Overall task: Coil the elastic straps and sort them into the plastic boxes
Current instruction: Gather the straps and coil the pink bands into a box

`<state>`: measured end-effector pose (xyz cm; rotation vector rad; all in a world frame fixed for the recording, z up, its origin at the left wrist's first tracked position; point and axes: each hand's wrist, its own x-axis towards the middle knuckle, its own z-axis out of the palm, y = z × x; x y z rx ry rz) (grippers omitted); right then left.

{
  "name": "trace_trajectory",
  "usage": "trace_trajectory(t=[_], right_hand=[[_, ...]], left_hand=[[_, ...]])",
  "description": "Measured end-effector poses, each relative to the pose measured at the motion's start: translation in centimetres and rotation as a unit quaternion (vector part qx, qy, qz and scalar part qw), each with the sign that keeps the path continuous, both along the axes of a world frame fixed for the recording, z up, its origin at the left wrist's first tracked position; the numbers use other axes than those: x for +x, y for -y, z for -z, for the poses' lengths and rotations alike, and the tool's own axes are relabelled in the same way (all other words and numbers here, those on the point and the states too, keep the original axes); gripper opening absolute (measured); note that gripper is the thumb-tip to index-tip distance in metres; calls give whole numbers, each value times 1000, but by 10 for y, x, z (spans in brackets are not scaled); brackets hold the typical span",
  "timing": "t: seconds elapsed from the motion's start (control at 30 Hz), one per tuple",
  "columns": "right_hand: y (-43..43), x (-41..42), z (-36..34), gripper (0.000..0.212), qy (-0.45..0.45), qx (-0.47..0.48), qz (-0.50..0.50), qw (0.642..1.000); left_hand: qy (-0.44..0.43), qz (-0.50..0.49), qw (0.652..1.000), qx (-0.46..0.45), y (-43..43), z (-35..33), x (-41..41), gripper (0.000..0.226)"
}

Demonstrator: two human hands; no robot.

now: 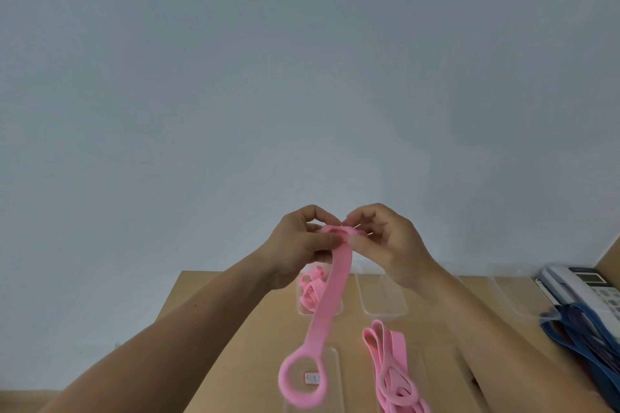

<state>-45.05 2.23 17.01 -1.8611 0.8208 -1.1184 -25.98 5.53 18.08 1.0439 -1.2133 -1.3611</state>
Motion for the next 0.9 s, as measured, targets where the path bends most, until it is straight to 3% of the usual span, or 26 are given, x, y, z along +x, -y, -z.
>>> trace_trajectory(t=[0.2,0.37,0.5,0.67,0.9], right_hand=[[1,3,-3,8,-29,42,10,999],[-1,4,-2,17,12,25,36,999],[-4,6,2,22,-6,-10,46,999],[-8,9,5,33,25,-20,52,998],[-9,7,0,43,-22,-52,49,997]], left_hand=[[41,-19,997,-68,1,6,0,13],[15,17,1000,-1,0,4,3,24],[-1,10,999,43,0,0,6,14],[17,37,998,43,-3,-2,4,22],[-21,29,999,34,-6,-1,3,20]])
